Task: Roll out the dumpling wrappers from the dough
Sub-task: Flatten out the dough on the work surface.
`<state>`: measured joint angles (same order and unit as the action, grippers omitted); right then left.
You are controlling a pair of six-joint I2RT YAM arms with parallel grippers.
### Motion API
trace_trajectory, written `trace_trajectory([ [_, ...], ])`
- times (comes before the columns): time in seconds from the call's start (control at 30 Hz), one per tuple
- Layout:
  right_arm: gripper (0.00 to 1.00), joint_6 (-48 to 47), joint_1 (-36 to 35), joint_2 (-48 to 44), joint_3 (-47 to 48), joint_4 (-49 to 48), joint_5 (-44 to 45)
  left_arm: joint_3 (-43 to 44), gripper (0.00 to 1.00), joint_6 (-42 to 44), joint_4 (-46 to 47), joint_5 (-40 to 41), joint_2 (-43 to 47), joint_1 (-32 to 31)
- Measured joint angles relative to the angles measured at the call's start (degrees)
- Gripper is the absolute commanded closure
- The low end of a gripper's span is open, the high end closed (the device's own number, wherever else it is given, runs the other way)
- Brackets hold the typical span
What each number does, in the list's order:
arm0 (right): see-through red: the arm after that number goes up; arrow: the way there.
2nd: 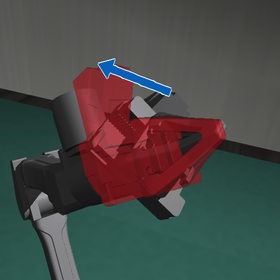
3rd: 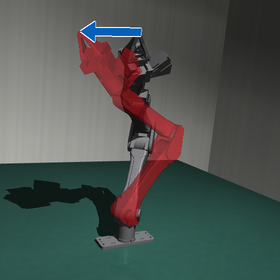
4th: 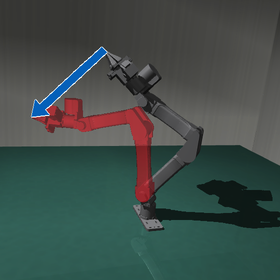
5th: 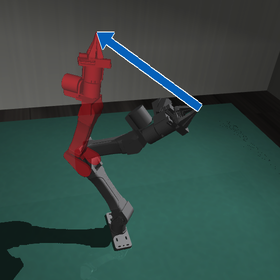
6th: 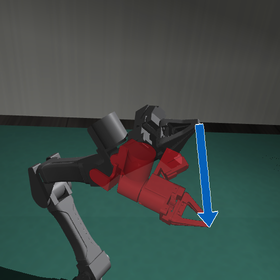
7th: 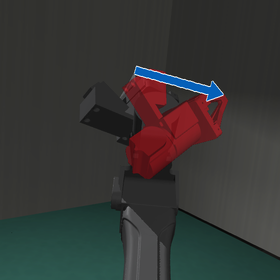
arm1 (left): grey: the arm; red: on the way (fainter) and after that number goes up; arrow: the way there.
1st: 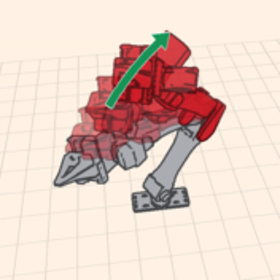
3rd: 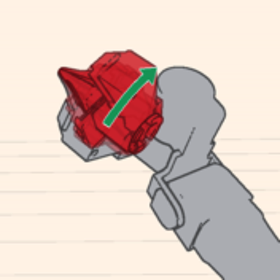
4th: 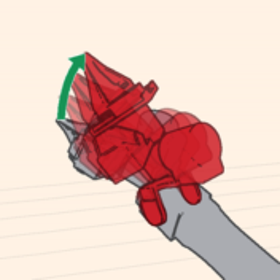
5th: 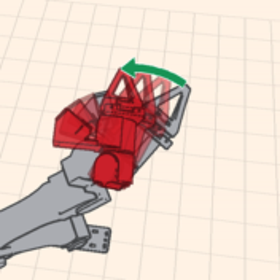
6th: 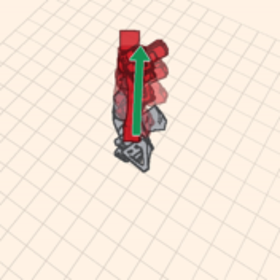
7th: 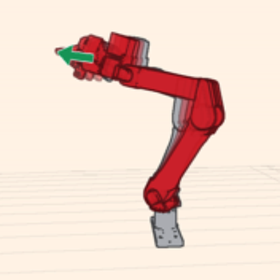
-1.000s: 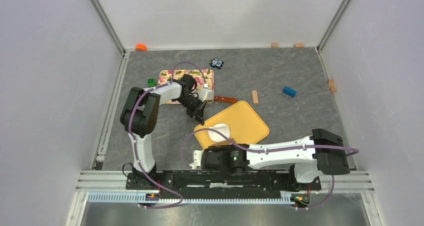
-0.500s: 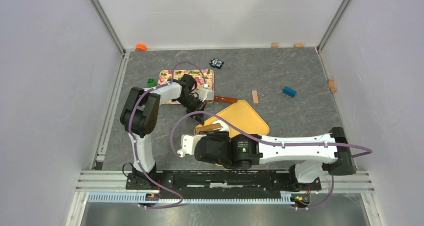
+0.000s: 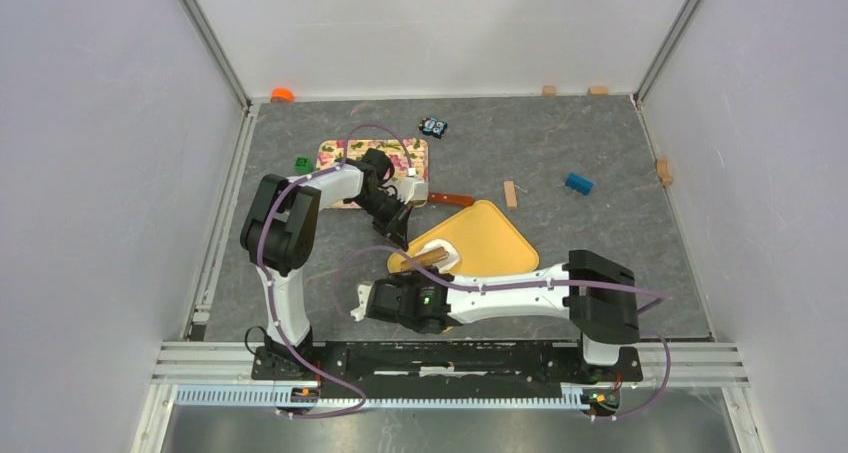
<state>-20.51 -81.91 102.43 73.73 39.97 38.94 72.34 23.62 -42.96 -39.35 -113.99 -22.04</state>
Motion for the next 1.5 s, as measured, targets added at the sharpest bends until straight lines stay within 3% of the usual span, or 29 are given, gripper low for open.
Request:
trace_trajectory([
  [0.23, 1.0, 1.7, -2.3, -3.8, -8.0, -4.7, -0.7, 0.0, 0.98, 0.0, 0.0, 0.0, 0.0, 0.0],
  [0.47, 1.0, 6.7, -5.1, -10.9, -13.5, -3.1, -4.2, 0.0, 0.98, 0.0, 0.0, 0.0, 0.0, -0.1],
  [0.83, 1.0, 1.9, 0.2, -3.2, -7.1, -6.3, -1.4, 0.0, 0.98, 0.0, 0.0, 0.0, 0.0, -0.1],
  [1.23, 1.0, 8.1, -6.4, -7.5, -11.8, -1.5, -0.5, 0.0, 0.98, 0.0, 0.0, 0.0, 0.0, -0.1],
  [1.5, 1.0, 1.7, 0.0, -1.7, -5.6, -3.7, 0.3, 0.0, 0.98, 0.0, -0.1, 0.0, 0.0, -0.1],
])
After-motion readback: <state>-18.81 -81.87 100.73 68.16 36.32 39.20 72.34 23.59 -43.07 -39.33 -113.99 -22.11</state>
